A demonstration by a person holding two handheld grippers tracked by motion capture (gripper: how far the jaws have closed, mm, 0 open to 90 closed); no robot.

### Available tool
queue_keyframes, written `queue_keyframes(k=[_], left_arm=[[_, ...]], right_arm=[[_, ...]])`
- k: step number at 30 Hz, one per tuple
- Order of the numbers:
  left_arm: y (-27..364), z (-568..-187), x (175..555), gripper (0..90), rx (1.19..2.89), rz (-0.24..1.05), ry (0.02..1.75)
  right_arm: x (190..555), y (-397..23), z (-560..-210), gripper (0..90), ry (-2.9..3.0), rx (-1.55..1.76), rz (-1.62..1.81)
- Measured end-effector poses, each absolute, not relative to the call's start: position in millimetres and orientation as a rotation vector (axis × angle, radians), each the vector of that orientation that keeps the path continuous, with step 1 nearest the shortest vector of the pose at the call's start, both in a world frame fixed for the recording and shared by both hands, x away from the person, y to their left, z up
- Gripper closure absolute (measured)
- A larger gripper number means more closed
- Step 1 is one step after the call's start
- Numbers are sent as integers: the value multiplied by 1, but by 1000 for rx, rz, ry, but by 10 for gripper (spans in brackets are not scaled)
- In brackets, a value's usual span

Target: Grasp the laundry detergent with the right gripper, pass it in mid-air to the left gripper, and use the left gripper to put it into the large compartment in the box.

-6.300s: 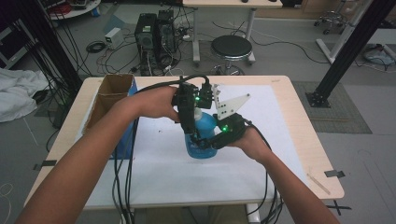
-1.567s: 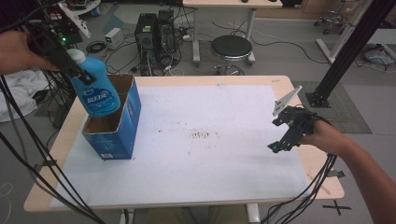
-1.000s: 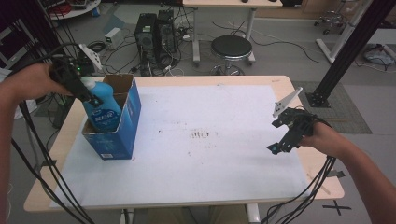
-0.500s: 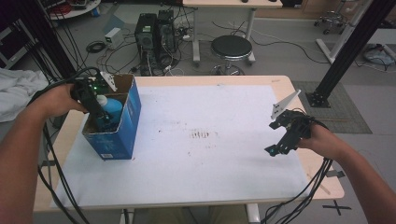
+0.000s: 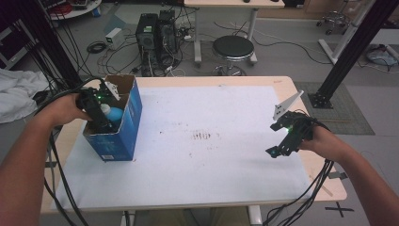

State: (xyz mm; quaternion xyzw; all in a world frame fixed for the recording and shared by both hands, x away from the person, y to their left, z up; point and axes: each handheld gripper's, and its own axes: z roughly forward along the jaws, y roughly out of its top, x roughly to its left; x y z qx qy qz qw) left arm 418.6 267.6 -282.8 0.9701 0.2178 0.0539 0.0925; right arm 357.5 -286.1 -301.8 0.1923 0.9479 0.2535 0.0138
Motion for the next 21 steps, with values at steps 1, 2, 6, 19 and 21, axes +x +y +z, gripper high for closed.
queue_keyframes(k=[1, 2, 6, 19, 21], left_arm=[[268, -283, 418, 379, 2886, 157, 651], [268, -283, 418, 379, 2886, 157, 651], [266, -283, 419, 379, 2897, 159, 653], [266, -271, 420, 265, 2845, 154, 748], [266, -269, 420, 265, 2846, 160, 744]], right_arm=[[358, -287, -302, 11, 2950, 594, 790], [358, -287, -302, 11, 2950, 594, 790], [358, -286, -302, 11, 2952, 593, 788], [355, -289, -301, 11, 2944, 591, 803], [354, -289, -300, 11, 2945, 586, 800]])
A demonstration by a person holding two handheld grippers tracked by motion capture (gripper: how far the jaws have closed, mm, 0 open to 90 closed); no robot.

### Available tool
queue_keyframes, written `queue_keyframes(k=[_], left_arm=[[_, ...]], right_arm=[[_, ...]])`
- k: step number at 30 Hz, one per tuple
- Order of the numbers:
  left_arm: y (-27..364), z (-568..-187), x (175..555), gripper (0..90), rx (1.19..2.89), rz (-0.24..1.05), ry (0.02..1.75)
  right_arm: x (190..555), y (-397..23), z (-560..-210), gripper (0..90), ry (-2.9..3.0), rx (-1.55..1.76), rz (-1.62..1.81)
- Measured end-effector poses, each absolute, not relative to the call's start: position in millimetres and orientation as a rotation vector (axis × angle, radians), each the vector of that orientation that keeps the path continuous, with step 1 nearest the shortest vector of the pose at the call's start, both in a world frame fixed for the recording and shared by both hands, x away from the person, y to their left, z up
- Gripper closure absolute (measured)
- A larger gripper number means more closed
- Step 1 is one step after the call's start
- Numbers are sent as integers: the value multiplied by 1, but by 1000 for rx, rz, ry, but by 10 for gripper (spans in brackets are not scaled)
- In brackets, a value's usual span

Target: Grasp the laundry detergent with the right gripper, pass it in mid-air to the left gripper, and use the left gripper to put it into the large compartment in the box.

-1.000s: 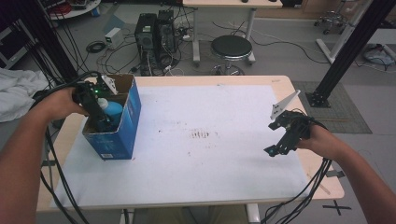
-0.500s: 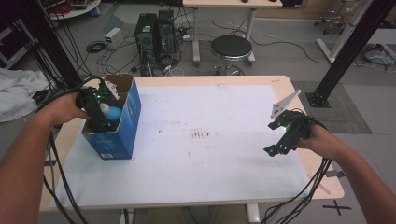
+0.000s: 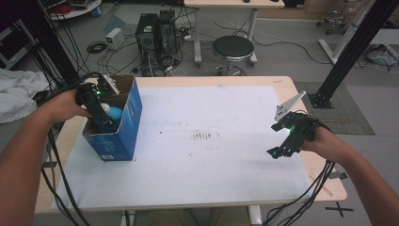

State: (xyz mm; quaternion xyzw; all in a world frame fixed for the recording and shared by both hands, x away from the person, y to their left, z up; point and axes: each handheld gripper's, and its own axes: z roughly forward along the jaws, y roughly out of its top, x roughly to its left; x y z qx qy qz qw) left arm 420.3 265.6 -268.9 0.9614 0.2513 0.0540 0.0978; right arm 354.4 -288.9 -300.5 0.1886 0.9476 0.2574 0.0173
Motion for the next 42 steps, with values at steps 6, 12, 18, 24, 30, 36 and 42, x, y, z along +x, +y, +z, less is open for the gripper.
queue_keyframes(k=[6, 12, 18, 24, 30, 36, 42], left_arm=[[271, -250, 417, 264, 2825, 217, 756], [270, -232, 408, 264, 2828, 263, 744], [270, -203, 398, 264, 2755, 323, 757], [255, -186, 394, 264, 2771, 328, 711], [229, -174, 398, 264, 2765, 295, 619], [193, -174, 410, 248, 2775, 240, 488], [163, -181, 416, 119, 2780, 213, 368]], right_arm=[[353, -290, -298, 11, 2938, 592, 806], [352, -289, -298, 11, 2939, 587, 798], [350, -288, -295, 11, 2934, 574, 802], [350, -288, -294, 11, 2927, 579, 798], [351, -287, -290, 11, 2911, 584, 808], [351, -288, -288, 11, 2900, 589, 818], [351, -287, -288, 11, 2895, 585, 824]])
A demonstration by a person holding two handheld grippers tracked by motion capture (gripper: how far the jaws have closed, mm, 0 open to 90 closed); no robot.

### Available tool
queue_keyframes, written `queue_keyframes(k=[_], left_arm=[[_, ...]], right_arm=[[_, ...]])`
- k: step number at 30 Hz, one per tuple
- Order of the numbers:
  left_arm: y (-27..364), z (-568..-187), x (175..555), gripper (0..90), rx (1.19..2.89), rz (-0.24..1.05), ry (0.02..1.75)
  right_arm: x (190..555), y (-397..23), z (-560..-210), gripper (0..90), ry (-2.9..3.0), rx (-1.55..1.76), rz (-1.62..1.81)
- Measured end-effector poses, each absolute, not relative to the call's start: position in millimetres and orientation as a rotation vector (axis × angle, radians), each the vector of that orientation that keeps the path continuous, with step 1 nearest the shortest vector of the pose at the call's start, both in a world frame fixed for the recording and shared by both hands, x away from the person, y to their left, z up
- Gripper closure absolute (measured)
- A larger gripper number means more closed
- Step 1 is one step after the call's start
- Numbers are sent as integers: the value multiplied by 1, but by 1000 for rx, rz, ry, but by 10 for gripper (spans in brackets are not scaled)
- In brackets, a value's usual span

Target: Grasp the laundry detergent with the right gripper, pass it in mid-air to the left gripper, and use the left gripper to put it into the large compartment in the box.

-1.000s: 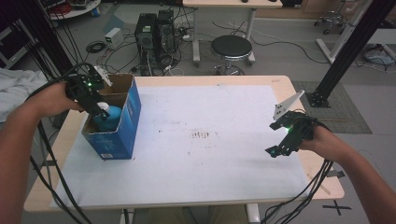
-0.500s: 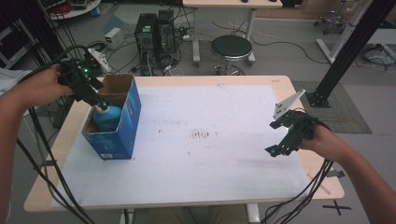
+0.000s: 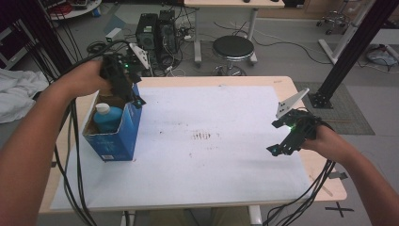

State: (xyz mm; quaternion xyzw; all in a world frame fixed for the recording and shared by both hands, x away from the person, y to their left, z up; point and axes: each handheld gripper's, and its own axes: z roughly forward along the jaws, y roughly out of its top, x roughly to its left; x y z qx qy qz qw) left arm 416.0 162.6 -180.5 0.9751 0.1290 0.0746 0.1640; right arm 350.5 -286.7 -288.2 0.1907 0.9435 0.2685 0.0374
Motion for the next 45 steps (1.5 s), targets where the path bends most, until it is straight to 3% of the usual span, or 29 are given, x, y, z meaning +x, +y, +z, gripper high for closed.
queue_keyframes(k=[3, 5, 10, 22, 29, 45], left_arm=[[152, -185, 418, 118, 2799, 223, 330], [144, -188, 419, 40, 2814, 224, 315], [130, -194, 425, 19, 2834, 258, 295], [103, -193, 427, 20, 2779, 290, 224], [85, -197, 431, 20, 2771, 337, 296], [67, -210, 444, 20, 2781, 261, 207]], right_arm=[[350, -286, -288, 11, 2893, 588, 824], [350, -286, -288, 11, 2891, 584, 827], [349, -288, -287, 11, 2883, 602, 829], [353, -283, -286, 11, 2871, 612, 816], [359, -276, -281, 11, 2865, 606, 805], [372, -263, -273, 11, 2878, 569, 782]])
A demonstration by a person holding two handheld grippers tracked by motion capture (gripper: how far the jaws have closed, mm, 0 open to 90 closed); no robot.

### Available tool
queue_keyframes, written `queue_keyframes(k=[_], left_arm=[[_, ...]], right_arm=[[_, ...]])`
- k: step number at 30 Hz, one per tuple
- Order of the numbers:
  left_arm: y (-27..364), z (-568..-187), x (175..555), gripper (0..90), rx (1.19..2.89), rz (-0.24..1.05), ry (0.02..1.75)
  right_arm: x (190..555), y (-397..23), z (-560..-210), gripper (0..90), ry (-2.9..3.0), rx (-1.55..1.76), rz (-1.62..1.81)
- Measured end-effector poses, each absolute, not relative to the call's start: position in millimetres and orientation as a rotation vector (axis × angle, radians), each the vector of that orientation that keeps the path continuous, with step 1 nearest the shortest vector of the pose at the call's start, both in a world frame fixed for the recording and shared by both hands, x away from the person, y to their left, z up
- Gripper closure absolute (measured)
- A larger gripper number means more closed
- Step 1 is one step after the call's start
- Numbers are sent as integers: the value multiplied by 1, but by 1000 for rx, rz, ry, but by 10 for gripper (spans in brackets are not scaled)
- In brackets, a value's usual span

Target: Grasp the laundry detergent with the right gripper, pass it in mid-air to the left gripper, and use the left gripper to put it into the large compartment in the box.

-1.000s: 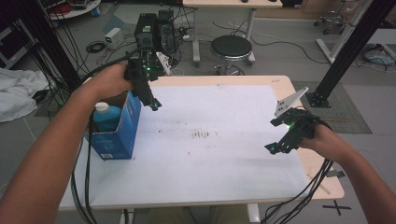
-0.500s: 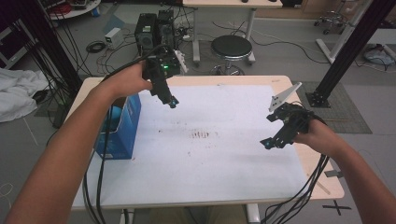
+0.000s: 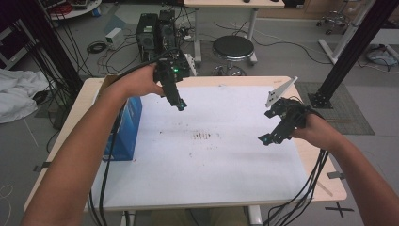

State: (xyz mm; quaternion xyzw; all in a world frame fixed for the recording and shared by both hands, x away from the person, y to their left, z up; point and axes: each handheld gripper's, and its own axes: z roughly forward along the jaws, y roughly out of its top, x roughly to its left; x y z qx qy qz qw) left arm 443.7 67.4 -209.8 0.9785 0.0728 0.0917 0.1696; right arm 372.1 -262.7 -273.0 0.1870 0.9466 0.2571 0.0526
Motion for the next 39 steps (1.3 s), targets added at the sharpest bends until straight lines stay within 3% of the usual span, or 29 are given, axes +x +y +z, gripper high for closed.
queue_keyframes(k=[39], left_arm=[[66, -211, 440, 20, 2791, 247, 190]], right_arm=[[378, -254, -271, 11, 2884, 547, 757]])
